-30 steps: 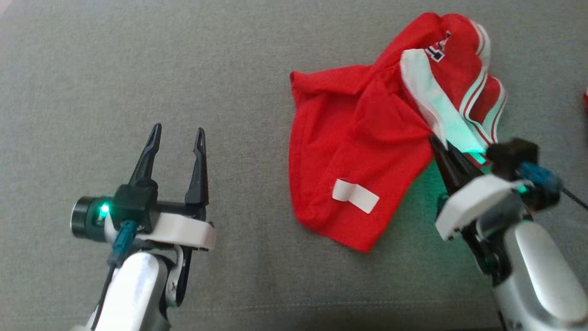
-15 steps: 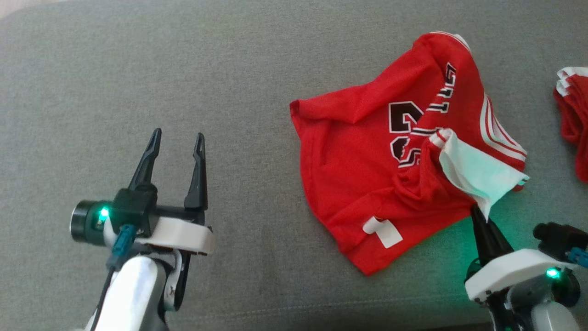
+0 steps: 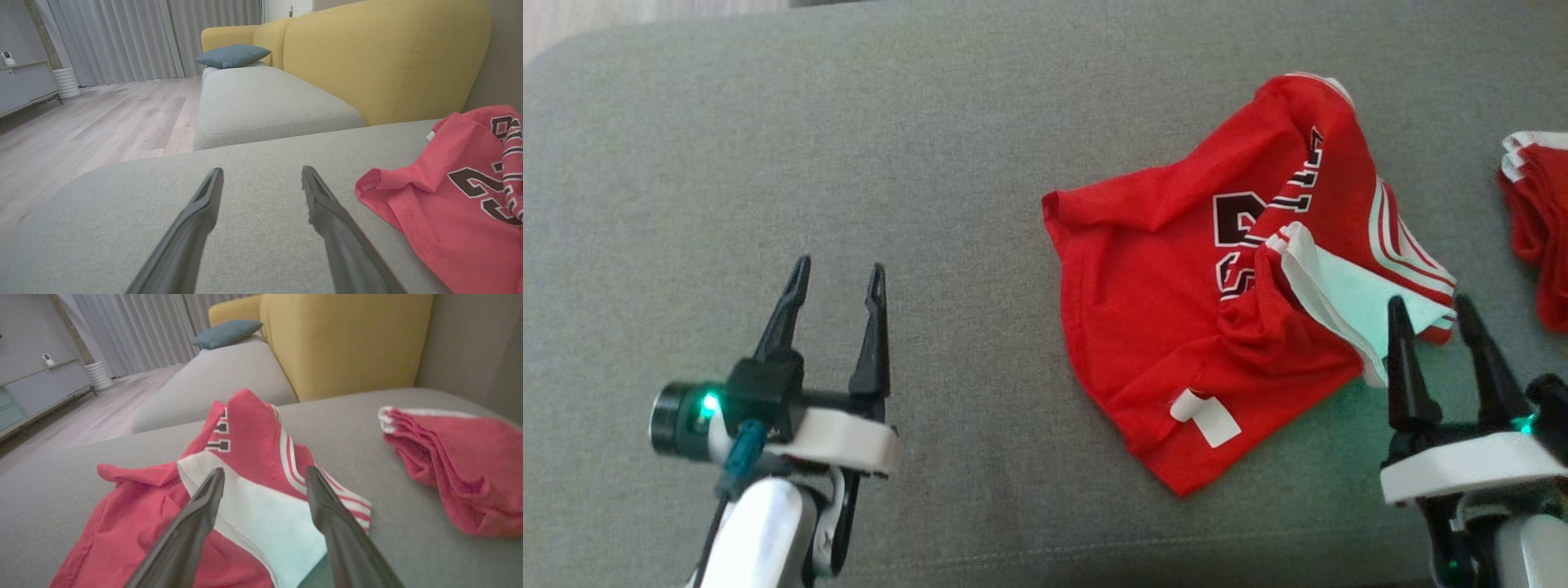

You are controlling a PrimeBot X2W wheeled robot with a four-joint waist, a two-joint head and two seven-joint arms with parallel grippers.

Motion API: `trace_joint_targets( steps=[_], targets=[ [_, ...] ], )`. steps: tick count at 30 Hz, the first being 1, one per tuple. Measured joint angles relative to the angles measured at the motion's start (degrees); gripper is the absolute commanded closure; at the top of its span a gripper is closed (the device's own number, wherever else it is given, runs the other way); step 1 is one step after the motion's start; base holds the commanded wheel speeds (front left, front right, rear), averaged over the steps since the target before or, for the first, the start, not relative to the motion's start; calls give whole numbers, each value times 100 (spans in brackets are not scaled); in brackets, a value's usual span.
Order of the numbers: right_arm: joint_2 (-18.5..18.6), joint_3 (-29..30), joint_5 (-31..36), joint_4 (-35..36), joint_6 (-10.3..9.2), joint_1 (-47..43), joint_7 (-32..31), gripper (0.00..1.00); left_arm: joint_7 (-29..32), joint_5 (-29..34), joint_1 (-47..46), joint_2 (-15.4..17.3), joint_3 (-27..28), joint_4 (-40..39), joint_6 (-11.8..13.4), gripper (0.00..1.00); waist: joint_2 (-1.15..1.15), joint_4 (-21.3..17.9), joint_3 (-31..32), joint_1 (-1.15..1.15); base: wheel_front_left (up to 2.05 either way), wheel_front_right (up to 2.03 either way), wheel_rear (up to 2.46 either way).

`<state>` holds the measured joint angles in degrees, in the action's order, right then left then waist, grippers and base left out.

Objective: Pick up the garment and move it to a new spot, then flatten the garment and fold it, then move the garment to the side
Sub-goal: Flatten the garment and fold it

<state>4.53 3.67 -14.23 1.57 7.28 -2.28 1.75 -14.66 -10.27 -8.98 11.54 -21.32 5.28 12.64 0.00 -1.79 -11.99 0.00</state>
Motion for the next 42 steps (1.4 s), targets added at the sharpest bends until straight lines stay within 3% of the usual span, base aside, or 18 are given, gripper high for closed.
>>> trace_joint_targets(
  steps=[13, 36, 42],
  targets=[
    [125, -659, 364, 701, 0, -135, -122, 0, 1, -65, 460, 42, -3, -26, 109, 0, 0, 81, 384, 0, 0, 0, 0],
    [118, -656, 327, 742, 0, -203, -177, 0, 49, -108, 500, 55, -116, -134, 163, 0, 0, 103, 301, 0, 0, 0, 0],
    [119, -647, 315, 747, 0, -185, -182, 0, 454, -134, 187, -264, -832, -104, -272, 0, 0, 93, 176, 0, 0, 0, 0]
  ],
)
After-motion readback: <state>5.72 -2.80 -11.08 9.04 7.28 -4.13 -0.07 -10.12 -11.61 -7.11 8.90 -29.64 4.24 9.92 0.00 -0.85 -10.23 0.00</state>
